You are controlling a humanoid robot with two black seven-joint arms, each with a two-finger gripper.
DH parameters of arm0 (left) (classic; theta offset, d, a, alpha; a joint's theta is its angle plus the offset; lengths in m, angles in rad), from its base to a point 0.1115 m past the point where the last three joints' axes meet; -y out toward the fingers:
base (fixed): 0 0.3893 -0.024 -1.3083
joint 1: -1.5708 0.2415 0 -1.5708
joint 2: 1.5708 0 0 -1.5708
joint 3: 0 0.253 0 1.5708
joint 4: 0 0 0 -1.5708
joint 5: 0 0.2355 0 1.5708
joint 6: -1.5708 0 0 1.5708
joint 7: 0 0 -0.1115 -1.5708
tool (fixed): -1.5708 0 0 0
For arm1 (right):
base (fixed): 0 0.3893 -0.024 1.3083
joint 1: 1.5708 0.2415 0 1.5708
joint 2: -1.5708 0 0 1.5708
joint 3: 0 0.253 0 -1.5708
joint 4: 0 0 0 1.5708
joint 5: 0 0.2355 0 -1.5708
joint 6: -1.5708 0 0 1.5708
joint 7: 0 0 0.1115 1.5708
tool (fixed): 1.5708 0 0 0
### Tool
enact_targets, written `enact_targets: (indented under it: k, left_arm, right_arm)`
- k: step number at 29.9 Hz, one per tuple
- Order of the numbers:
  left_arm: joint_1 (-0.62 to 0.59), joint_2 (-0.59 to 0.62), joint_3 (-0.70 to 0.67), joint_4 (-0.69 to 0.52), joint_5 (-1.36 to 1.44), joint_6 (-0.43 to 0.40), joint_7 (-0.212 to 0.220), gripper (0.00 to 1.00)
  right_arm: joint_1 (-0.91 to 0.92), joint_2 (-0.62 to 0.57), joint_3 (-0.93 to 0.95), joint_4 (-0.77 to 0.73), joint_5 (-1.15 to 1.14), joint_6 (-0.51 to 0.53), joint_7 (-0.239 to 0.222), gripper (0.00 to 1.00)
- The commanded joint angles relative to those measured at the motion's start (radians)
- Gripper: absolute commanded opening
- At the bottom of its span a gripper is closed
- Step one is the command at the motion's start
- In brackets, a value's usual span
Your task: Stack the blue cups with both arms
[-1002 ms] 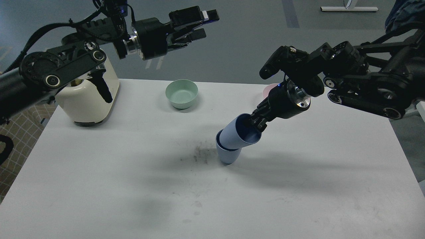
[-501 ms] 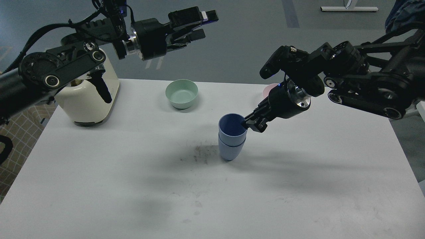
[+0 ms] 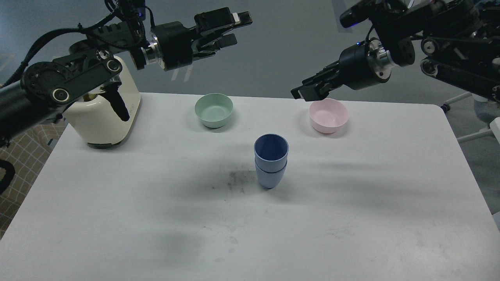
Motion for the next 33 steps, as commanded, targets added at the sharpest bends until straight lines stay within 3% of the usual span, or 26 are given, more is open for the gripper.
enact_targets:
  k: [1, 7, 11, 16, 20, 26, 33]
  left_arm:
    - [0.014, -0.003, -0.002, 0.027, -0.002, 0.005, 0.0, 0.96]
    - [0.052, -0.02, -0.064, 0.081, -0.017, 0.006, 0.0, 0.98]
    - [0.111, -0.054, -0.133, 0.118, -0.019, 0.035, 0.0, 0.98]
    - [0.207, -0.118, -0.251, 0.205, -0.106, 0.14, 0.0, 0.98]
    - [0.221, -0.175, -0.279, 0.314, -0.233, 0.114, 0.0, 0.98]
    - [0.287, -0.226, -0.28, 0.406, -0.387, 0.022, 0.0, 0.97]
    - [0.344, -0.253, -0.302, 0.406, -0.448, -0.037, 0.0, 0.97]
  right_arm:
    - [-0.017, -0.086, 0.079, -0.052, 0.037, 0.0, 0.0, 1.0]
    - [-0.092, -0.129, 0.127, -0.158, 0.219, -0.023, 0.0, 1.0]
    - [-0.198, -0.126, 0.199, -0.191, 0.365, -0.174, 0.0, 1.0]
    - [-0.402, -0.076, 0.377, -0.271, 0.509, -0.359, 0.0, 1.0]
    - [-0.578, 0.011, 0.585, -0.313, 0.558, -0.428, 0.0, 1.0]
    - [-0.765, 0.12, 0.849, -0.32, 0.571, -0.421, 0.0, 1.0]
    - [-0.838, 0.208, 0.926, -0.329, 0.724, -0.419, 0.0, 1.0]
